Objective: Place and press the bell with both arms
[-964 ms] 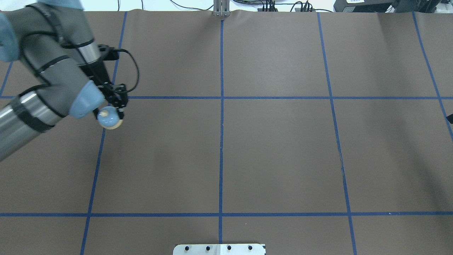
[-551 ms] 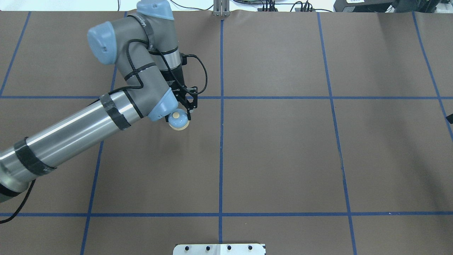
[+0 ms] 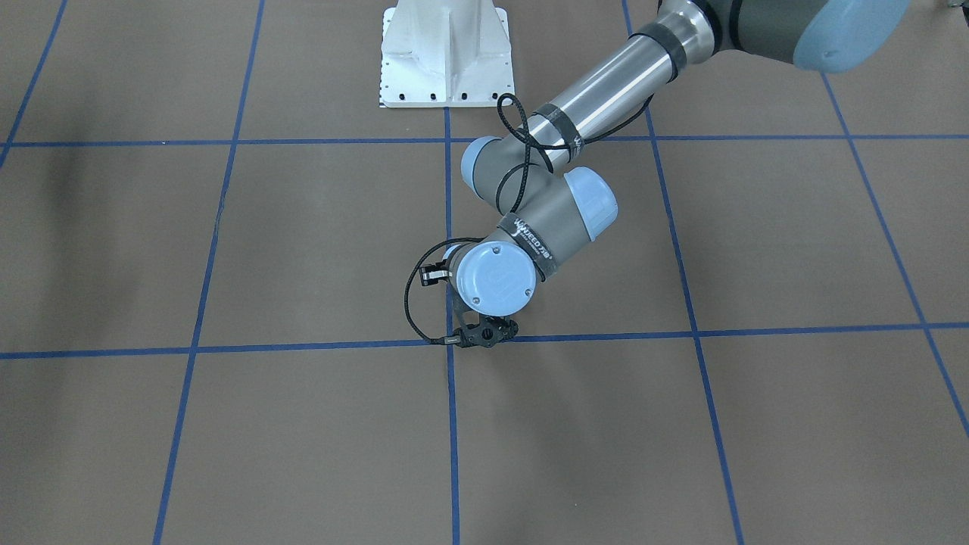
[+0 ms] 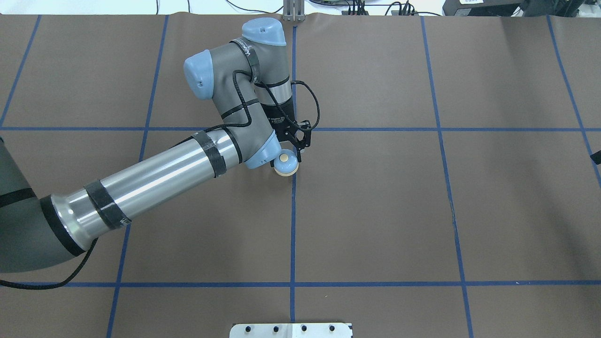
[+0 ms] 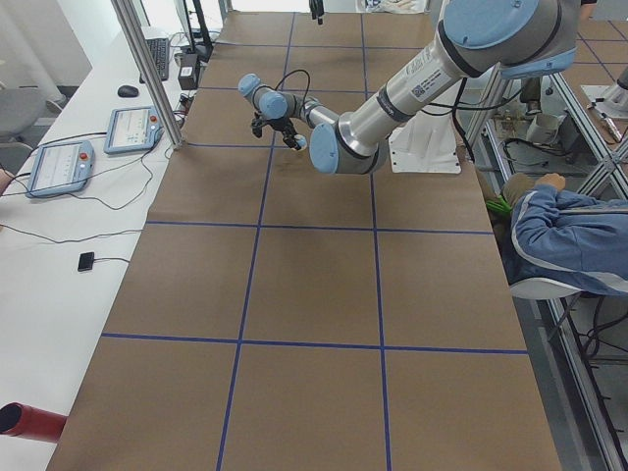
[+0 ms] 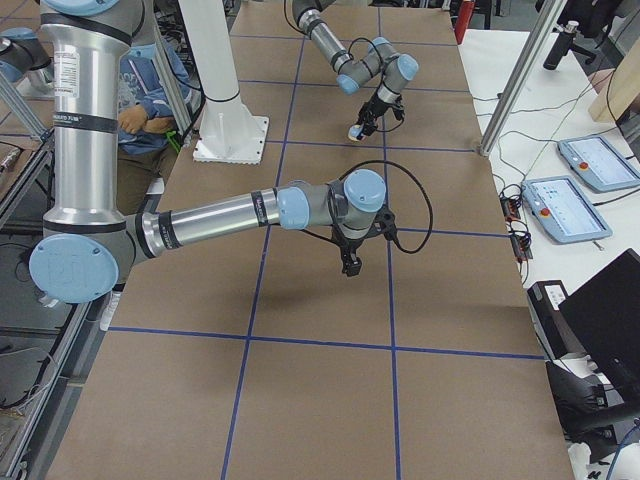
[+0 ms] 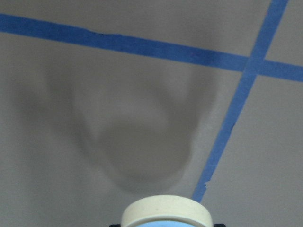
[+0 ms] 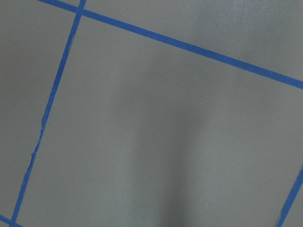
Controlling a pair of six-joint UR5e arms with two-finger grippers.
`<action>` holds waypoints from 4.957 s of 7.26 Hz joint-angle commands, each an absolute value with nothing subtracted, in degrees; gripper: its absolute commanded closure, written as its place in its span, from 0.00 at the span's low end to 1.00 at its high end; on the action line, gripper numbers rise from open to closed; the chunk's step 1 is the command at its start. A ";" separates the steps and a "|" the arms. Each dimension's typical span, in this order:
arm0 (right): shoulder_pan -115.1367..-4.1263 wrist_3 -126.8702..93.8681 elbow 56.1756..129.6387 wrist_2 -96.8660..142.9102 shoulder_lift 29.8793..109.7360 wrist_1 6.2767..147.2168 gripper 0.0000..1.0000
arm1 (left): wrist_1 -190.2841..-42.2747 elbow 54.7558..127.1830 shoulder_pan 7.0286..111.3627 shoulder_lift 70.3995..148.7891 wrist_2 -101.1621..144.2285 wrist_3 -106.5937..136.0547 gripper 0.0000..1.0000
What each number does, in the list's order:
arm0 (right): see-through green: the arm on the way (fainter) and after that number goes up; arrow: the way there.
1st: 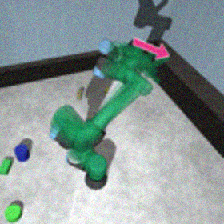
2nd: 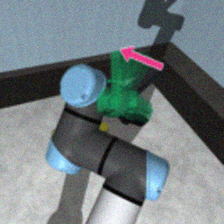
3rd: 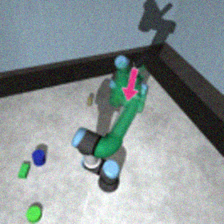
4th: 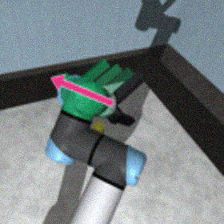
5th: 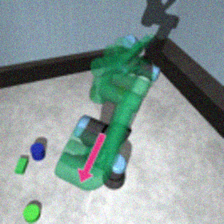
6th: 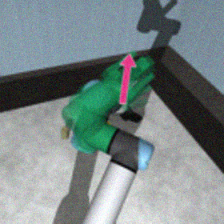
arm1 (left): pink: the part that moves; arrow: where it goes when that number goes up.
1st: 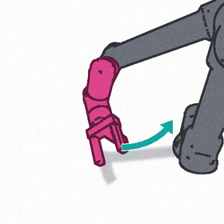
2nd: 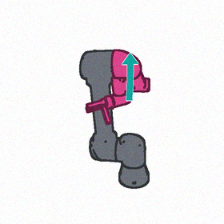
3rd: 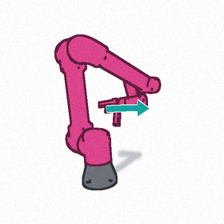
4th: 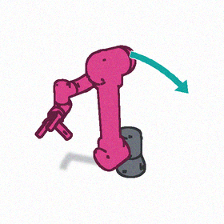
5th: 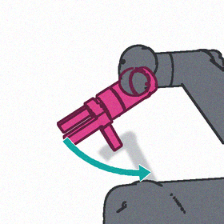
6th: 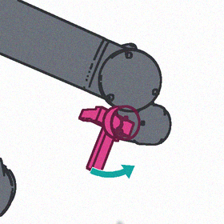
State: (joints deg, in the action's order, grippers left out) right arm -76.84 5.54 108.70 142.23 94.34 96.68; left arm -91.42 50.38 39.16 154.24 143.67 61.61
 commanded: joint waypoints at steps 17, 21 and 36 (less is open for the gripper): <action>-63.14 -20.42 106.61 139.85 79.49 96.50 0.00 | -94.22 66.64 41.92 146.74 141.95 64.69 0.00; -47.50 -45.72 105.56 125.54 64.02 96.50 0.00 | -94.74 92.22 47.97 122.85 141.59 62.33 0.01; -28.92 -80.16 79.72 103.89 41.92 79.54 1.00 | -94.48 106.70 55.46 102.13 140.80 53.09 0.01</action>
